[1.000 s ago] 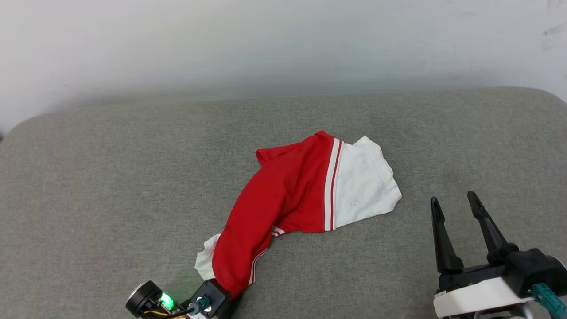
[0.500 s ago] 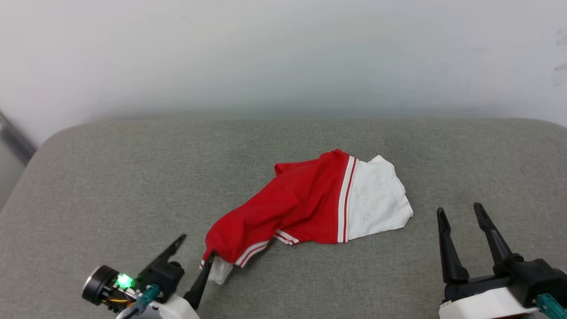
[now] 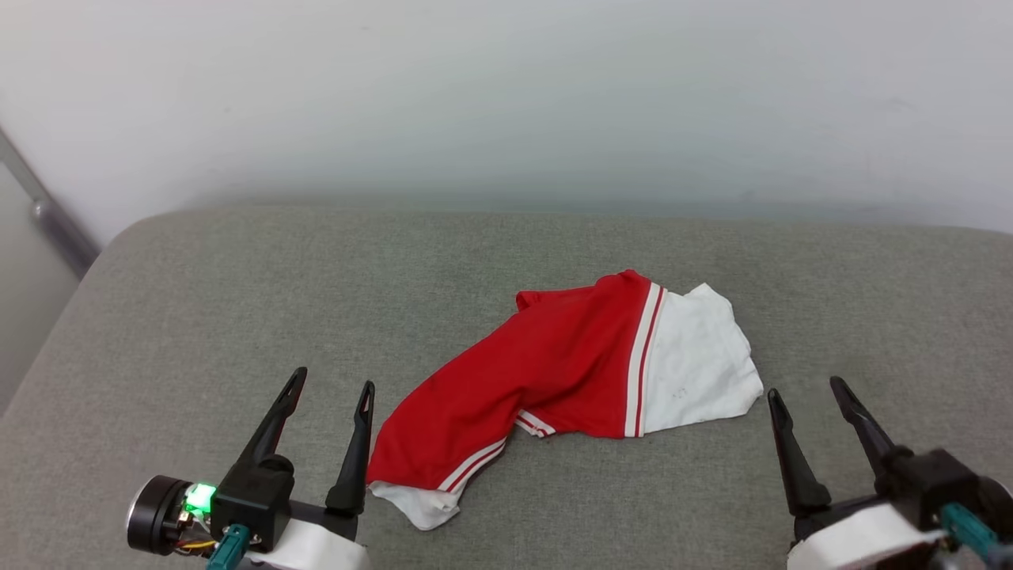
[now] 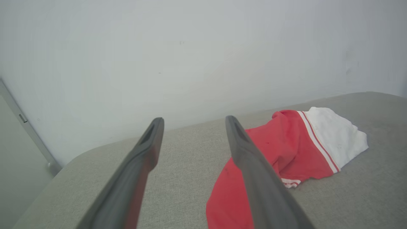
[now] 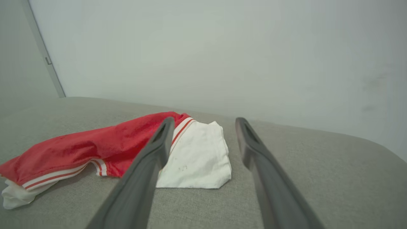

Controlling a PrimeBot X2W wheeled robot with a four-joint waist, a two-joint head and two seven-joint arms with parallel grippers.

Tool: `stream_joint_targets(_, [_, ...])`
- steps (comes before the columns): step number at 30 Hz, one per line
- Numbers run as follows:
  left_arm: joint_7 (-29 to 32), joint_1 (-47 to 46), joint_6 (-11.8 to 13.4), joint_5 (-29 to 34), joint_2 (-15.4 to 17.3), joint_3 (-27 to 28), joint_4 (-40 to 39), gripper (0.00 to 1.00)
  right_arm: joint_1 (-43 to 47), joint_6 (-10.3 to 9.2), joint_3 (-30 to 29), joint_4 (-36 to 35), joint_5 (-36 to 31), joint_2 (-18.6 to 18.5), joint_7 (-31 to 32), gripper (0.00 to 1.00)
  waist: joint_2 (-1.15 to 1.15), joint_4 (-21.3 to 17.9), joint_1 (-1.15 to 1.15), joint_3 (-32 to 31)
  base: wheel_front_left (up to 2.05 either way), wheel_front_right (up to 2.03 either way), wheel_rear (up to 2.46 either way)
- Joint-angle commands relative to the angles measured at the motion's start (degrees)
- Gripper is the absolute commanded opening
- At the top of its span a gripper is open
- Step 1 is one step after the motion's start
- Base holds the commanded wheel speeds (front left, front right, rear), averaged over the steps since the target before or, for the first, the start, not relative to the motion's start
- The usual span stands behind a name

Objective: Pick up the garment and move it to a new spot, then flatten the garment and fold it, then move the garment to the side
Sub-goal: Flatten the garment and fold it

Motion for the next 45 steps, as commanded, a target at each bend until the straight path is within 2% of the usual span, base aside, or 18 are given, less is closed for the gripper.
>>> stream_joint_targets(1, [-0.4, 0.7, 0.5, 0.7, -0.5, 0.5, -0.9, 1.00, -2.0, -0.03, 1.4, 0.4, 1.2, -2.5, 2.6, 1.00, 0.00, 0.6, 0.00, 0.6, 0.00, 0.00, 0.00])
stream_joint_targets(9, [-0.3, -0.1, 0.0, 2.8, -2.1, 1.5, -2.9, 1.00, -11.5, -0.04, 12.4, 1.1, 12.0, -18.2, 28.4, 1.00, 0.00, 3.6, 0.00, 5.8, 0.00, 0.00, 0.00])
stream_joint_targets(12, [-0.3, -0.9, -0.4, 3.5, -3.0, 1.4, -2.8, 1.00, -15.1, -0.03, 15.7, 2.2, 16.9, -22.2, 37.2, 1.00, 0.00, 5.2, 0.00, 7.7, 0.00, 0.00, 0.00])
stream_joint_targets(14, [-0.3, -1.5, -0.7, 4.1, -3.5, 1.0, -2.6, 1.00, -17.3, -0.06, 18.9, 2.9, 16.5, -26.5, 42.5, 1.00, 0.00, 6.4, 0.00, 9.0, 0.00, 0.00, 0.00])
stream_joint_targets(15, [-0.3, -2.0, -0.8, 4.5, -3.8, 0.8, -2.5, 1.00, -18.4, -0.06, 19.6, 3.3, 17.2, -27.5, 44.7, 1.00, 0.00, 7.0, 0.00, 9.7, 0.00, 0.00, 0.00])
stream_joint_targets(18, [-0.3, -3.0, -1.0, 5.3, -5.1, 0.2, -2.6, 1.00, -21.2, -0.04, 20.3, 4.8, 19.8, -28.5, 48.9, 1.00, 0.00, 8.6, 0.00, 11.7, 0.00, 0.00, 0.00])
stream_joint_targets(24, [-0.3, -4.4, -1.2, 6.2, -6.8, -0.3, -2.0, 1.00, -25.2, -0.04, 22.8, 7.4, 22.1, -31.2, 53.0, 1.00, 0.00, 11.2, 0.00, 14.7, 0.00, 0.00, 0.00])
stream_joint_targets(29, [-0.3, -4.9, -1.6, 6.5, -7.4, 0.2, -1.9, 1.00, -27.0, -0.04, 25.8, 10.2, 24.5, -32.8, 56.3, 1.00, 0.00, 12.0, 0.00, 16.1, 0.00, 0.00, 0.00])
stream_joint_targets(35, [-0.3, -5.4, -2.1, 6.8, -8.2, 0.6, -1.2, 1.00, -27.3, -0.07, 28.5, 14.4, 26.7, -33.6, 57.4, 1.00, 0.00, 12.4, 0.00, 16.6, 0.00, 0.00, 0.00])
stream_joint_targets(36, [-0.3, -5.4, -2.1, 7.0, -8.3, 0.7, -1.1, 1.00, -27.2, -0.07, 28.8, 15.0, 27.1, -33.8, 57.6, 0.45, 0.00, 12.3, 0.00, 16.6, 0.00, 0.00, 0.00])
stream_joint_targets(38, [-0.3, -5.4, -2.3, 7.0, -8.4, 0.8, -0.8, 1.00, -26.9, -0.07, 29.3, 16.1, 28.0, -34.1, 57.6, 0.00, 0.00, 12.2, 0.00, 16.5, 0.00, 0.00, 0.00])
stream_joint_targets(45, [-0.3, -3.6, -2.6, 6.8, -7.6, 2.0, 0.3, 1.00, -25.8, -0.06, 29.3, 16.2, 30.1, -35.5, 53.9, 0.00, 0.00, 9.5, 0.00, 12.9, 0.00, 0.00, 0.00])
